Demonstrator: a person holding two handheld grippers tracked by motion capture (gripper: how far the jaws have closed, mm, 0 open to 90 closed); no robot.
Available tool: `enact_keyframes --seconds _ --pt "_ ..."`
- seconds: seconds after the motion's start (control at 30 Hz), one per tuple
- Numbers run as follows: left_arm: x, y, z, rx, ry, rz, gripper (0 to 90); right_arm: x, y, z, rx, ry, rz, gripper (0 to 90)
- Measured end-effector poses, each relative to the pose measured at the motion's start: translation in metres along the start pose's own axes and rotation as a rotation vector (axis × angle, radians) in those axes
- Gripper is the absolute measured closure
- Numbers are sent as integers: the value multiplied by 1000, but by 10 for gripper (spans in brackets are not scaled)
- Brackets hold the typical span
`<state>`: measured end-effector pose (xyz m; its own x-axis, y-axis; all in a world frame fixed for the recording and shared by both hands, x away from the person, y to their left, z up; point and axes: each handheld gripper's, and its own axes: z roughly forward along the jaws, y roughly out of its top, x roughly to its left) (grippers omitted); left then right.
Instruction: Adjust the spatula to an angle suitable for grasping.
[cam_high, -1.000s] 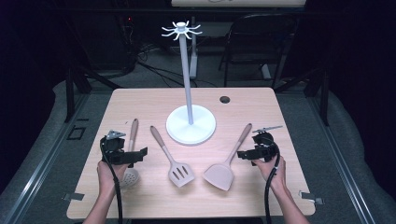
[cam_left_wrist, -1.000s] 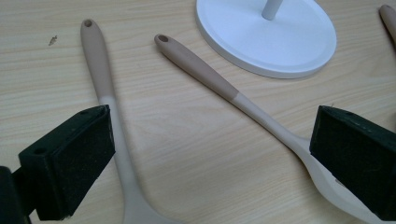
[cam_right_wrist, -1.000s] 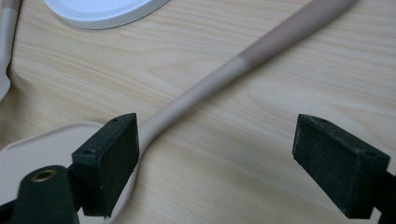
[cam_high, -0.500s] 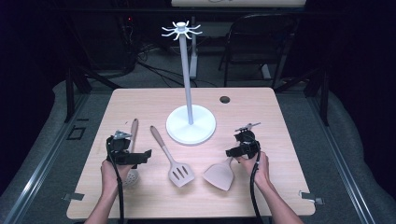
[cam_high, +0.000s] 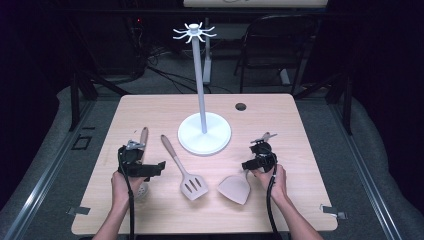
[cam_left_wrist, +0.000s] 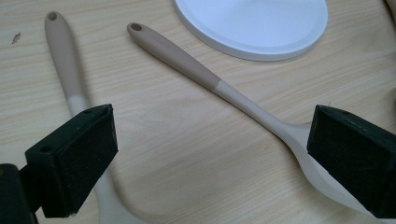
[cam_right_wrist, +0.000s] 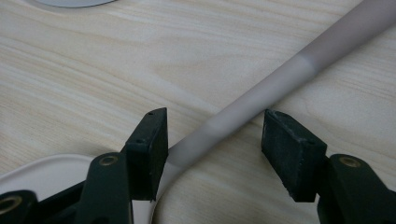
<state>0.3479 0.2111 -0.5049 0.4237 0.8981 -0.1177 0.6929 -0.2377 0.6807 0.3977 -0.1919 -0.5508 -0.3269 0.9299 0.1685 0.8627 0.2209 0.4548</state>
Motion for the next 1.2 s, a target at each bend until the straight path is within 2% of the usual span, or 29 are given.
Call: enact_keyframes --seconds 0.1,0.2,0.3,0.37,0.5,0.57,0.63,0.7,0.73,0.8,0.9,0.93,1.2 --pt "-1 0 0 0 -1 4 20 -1 1 -2 22 -21 -14 419" --pt "0 0 0 0 -5 1 23 -2 -1 0 0 13 9 428" --pt "0 0 1 -2 -7 -5 23 -4 0 -2 26 -8 -4 431" --pt "1 0 -1 -7 -3 -5 23 -4 0 -1 22 -4 -2 435" --pt "4 -1 -1 -10 -11 -24 24 -4 -1 -2 19 7 3 448" --pt "4 -1 -2 -8 -13 -22 24 -3 -1 0 1 35 16 454" --pt "5 -1 -3 -9 -14 -19 24 -4 0 -2 28 5 -9 461" --pt "5 -2 -3 -8 -14 -17 25 -3 0 -3 29 9 -10 467" --pt "5 -2 -3 -13 -12 -21 25 -2 -1 1 6 56 17 471" --pt "6 -2 -4 -19 -11 -26 26 -3 0 -3 36 16 -10 480" --pt "7 -2 -4 -18 -11 -26 27 -4 0 -4 39 26 -16 492" --pt "7 -2 -4 -17 -10 -24 27 -5 0 -5 54 4 -29 496" --pt "3 -2 -3 -12 -10 -12 28 -4 1 -7 72 15 -53 533"
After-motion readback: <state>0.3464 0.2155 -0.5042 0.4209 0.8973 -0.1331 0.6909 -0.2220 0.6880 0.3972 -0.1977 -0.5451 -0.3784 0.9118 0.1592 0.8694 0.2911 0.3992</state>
